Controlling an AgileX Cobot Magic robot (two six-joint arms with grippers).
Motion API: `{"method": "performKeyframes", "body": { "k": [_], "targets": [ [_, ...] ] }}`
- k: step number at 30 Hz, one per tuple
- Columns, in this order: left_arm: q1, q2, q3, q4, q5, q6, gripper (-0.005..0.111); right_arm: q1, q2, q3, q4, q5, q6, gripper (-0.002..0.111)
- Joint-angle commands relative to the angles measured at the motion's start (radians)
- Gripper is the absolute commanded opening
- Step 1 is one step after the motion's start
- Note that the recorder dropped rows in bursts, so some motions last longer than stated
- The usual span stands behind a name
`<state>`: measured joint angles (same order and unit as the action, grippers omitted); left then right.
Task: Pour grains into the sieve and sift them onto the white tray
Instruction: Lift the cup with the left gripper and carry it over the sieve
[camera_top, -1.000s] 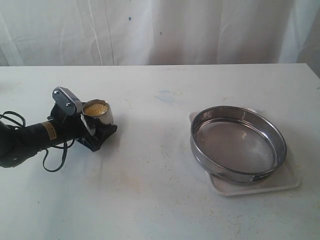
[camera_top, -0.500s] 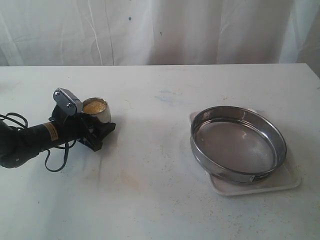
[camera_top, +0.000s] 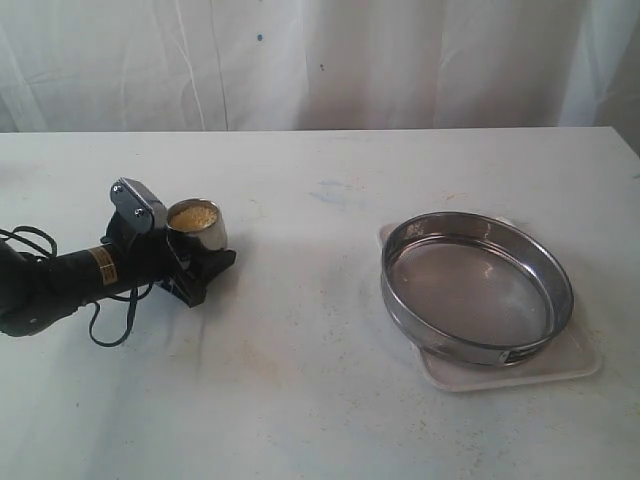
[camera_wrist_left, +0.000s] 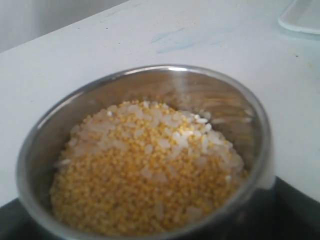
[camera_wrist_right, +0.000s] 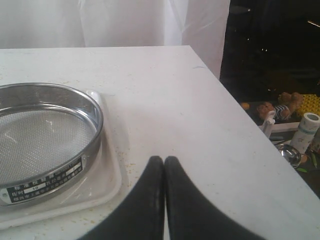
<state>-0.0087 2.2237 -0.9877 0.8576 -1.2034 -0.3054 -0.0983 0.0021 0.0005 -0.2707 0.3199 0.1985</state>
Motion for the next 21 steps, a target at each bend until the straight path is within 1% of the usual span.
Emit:
{"method": "performKeyframes", "body": {
  "k": [1, 6, 11, 14, 17, 21],
  "targets": [
    [-0.004, -0.001, -0.004, 0.046, -0.018, -0.069, 0.0, 0.0, -0.002, 0.0, -0.008, -0.008, 0.0, 0.0],
    [-0.004, -0.001, -0.002, 0.153, -0.018, -0.088, 0.0, 0.0, -0.002, 0.0, -0.008, -0.008, 0.0, 0.0],
    [-0.018, -0.014, -0.019, 0.166, -0.018, -0.084, 0.0, 0.0, -0.002, 0.0, -0.008, -0.008, 0.0, 0.0],
    [-0.056, -0.062, -0.057, 0.175, -0.018, -0.096, 0.0, 0.0, -0.002, 0.0, -0.008, -0.008, 0.0, 0.0],
    [-0.118, -0.078, -0.086, 0.175, -0.018, -0.098, 0.0, 0.0, -0.002, 0.0, -0.008, -0.008, 0.0, 0.0],
    [-0.164, -0.098, -0.096, 0.166, -0.018, -0.129, 0.0, 0.0, -0.002, 0.0, -0.008, -0.008, 0.0, 0.0]
  ]
}}
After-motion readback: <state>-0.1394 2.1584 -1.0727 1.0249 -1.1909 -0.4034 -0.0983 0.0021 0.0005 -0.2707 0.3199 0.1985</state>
